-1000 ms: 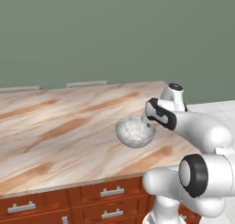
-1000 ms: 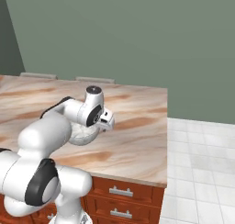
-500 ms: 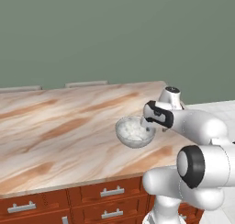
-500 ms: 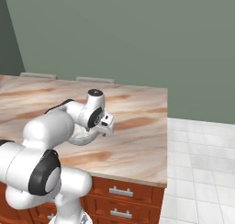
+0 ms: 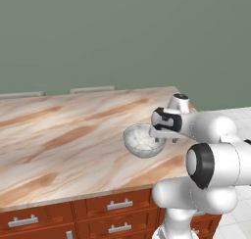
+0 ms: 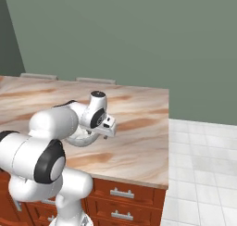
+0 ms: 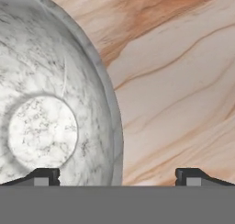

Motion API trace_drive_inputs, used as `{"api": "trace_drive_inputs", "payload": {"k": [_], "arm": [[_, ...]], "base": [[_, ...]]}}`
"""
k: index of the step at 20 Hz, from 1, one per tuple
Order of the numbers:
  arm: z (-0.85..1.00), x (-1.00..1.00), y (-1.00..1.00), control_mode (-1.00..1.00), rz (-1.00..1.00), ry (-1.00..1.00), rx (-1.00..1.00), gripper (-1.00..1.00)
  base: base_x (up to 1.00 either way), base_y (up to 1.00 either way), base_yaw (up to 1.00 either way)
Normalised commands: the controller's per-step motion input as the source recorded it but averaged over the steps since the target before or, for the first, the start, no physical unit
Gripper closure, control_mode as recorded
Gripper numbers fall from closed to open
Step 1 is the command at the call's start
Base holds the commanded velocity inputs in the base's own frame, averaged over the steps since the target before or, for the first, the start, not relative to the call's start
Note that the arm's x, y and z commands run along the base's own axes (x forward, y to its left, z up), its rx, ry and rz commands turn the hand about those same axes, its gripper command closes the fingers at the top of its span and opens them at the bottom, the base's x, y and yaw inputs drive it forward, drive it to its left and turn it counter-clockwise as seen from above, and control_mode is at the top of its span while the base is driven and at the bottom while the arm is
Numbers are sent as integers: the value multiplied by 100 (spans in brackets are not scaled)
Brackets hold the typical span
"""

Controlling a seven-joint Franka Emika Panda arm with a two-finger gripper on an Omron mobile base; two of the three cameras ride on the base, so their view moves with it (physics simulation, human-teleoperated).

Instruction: Pick the cup and bowl and place them in the sink. Then turn on the water.

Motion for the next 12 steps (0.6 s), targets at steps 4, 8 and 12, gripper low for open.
{"api": "trace_drive_inputs", "payload": {"k": [4, 8, 12], "arm": [[-3, 3, 0, -100, 0, 2, 0, -100], [0, 0, 0, -100, 0, 0, 0, 100], [0, 0, 0, -100, 0, 0, 0, 100]], "base": [[0, 0, 0], [0, 0, 0], [0, 0, 0]]}}
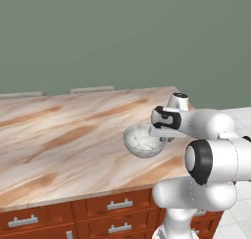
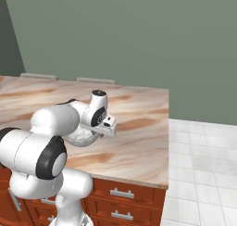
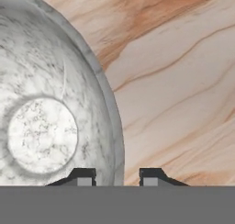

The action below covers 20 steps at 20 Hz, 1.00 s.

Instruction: Pick the cup and bowl and place them in the sink. Then turn on the water.

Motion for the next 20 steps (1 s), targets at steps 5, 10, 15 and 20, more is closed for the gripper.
{"api": "trace_drive_inputs", "payload": {"k": [5, 10, 15, 20], "arm": [[16, 2, 0, -100, 0, 0, 0, 100], [62, 10, -1, -100, -4, 0, 0, 100], [91, 3, -27, -100, -10, 0, 0, 100], [81, 0, -49, -100, -9, 0, 2, 100]], "base": [[0, 0, 0], [0, 0, 0], [0, 0, 0], [0, 0, 0]]}}
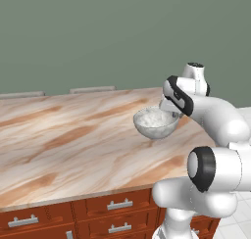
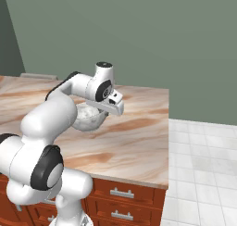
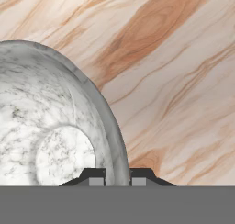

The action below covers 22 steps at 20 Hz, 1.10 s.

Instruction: Pick the cup and bowl and place them in the sink. Then turn on the water.

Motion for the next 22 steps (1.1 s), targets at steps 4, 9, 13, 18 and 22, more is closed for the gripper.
{"api": "trace_drive_inputs", "payload": {"k": [4, 9, 13, 18, 22], "arm": [[48, -1, -53, -100, -9, 0, 12, 100], [45, -3, -33, -100, -11, 0, 11, 100], [46, -4, -9, -100, -9, -2, 4, 100], [32, -15, 0, -100, -5, -6, 0, 100], [27, -21, 0, -100, -3, -5, 0, 100]], "base": [[0, 0, 0], [0, 0, 0], [0, 0, 0], [0, 0, 0], [0, 0, 0]]}}
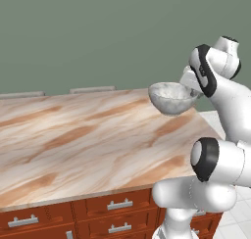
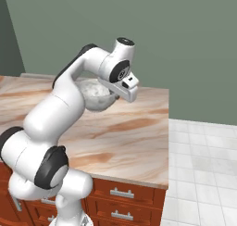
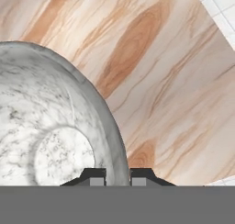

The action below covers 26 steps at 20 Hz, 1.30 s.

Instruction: Pick the cup and bowl and place them in the sink. Then turn on the water.

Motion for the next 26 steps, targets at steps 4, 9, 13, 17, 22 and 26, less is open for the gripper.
{"api": "trace_drive_inputs", "payload": {"k": [4, 9, 13, 17, 22, 26], "arm": [[21, -20, 0, -100, -3, -4, 0, 100], [12, -21, 0, -100, -2, -2, 0, 100], [0, 0, 0, 100, 0, 0, 0, 100], [0, 0, 0, 100, 0, 0, 0, 100], [0, 0, 0, 100, 0, 0, 0, 100], [0, 0, 0, 100, 0, 0, 0, 100]], "base": [[0, 0, 0], [0, 0, 0], [-53, -12, 0], [-81, -60, -6], [-71, -91, -24], [-34, -96, -43]]}}
